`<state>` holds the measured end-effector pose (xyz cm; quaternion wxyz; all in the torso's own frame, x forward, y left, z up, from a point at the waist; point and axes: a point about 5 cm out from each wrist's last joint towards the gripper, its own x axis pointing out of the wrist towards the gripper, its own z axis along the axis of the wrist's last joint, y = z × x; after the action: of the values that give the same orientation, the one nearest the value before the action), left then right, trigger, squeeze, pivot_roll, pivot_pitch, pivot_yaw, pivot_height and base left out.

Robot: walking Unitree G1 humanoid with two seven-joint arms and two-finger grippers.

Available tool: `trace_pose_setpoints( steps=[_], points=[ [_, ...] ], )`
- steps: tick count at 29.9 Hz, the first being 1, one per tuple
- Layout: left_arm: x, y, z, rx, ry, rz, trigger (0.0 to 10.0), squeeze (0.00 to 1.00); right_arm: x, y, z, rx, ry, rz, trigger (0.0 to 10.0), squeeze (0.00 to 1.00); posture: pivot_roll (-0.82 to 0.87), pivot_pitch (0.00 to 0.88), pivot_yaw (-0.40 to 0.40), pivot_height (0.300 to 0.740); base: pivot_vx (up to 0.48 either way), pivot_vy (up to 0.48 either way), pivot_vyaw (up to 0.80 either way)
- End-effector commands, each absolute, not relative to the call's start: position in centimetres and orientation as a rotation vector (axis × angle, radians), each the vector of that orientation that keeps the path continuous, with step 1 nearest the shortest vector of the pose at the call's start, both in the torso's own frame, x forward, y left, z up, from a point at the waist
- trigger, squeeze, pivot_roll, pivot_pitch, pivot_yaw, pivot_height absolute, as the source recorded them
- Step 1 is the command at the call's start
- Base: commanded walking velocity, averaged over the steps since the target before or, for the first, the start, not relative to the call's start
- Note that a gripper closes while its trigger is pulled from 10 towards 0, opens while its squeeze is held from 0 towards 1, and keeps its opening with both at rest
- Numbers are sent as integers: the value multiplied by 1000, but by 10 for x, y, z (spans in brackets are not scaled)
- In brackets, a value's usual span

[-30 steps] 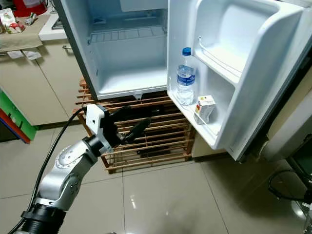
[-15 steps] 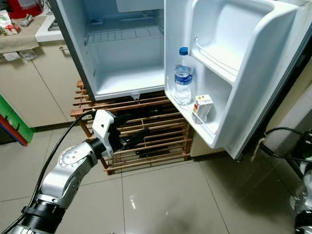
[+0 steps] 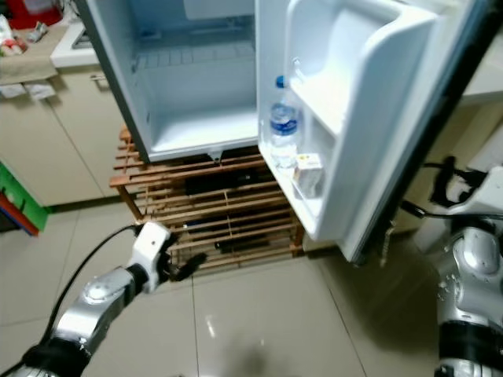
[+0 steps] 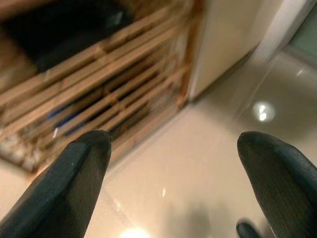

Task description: Restocking fridge

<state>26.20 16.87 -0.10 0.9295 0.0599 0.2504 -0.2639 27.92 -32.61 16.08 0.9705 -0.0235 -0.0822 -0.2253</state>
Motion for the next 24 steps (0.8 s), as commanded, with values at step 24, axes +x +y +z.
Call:
trace_pose_setpoints(
  steps=[24],
  points=[
    [246, 175, -37, 156, 670, -416, 10000, 0, 307, -195, 168, 88, -104, 34, 10000, 0, -134, 0, 4, 740, 0, 0, 0]
  ],
)
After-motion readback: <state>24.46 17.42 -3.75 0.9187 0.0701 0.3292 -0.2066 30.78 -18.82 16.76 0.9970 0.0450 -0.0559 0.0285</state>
